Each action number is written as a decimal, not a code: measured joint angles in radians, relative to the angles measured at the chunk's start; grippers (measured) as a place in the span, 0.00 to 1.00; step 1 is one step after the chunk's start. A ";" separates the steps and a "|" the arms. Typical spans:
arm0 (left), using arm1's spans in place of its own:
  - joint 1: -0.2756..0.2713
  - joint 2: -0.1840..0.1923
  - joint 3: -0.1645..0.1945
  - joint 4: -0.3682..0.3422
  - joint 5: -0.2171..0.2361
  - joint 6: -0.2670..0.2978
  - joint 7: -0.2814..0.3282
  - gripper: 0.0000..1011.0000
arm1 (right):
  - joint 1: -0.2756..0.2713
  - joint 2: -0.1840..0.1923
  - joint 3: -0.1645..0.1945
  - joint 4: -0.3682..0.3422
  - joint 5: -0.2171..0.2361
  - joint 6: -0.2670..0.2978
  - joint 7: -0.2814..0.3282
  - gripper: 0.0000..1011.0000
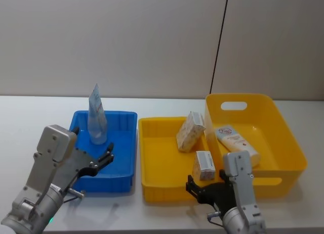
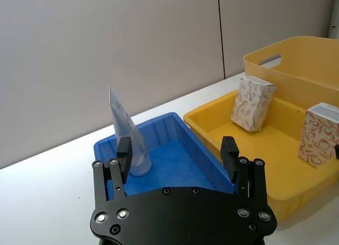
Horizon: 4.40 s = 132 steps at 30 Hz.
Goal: Bimanual collaborative sorting of washing and personal care products
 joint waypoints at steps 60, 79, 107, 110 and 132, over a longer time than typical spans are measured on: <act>0.000 0.000 0.000 0.000 0.000 0.000 0.000 0.99 | 0.070 -0.069 0.001 0.108 -0.044 -0.021 -0.005 0.36; 0.000 0.000 0.000 0.000 0.000 0.000 0.000 0.99 | 0.067 -0.076 0.010 0.090 -0.050 -0.108 0.006 0.33; 0.000 0.000 0.000 0.000 0.000 0.000 0.000 0.99 | 0.144 -0.137 0.137 0.004 -0.017 -0.319 -0.048 0.29; 0.000 0.000 0.000 0.000 0.000 0.000 0.000 0.99 | 0.151 -0.140 0.157 -0.001 -0.028 -0.323 -0.074 0.29; 0.000 0.000 0.000 0.000 0.000 0.000 0.000 0.99 | 0.154 -0.121 0.234 -0.035 -0.135 -0.112 -0.185 0.29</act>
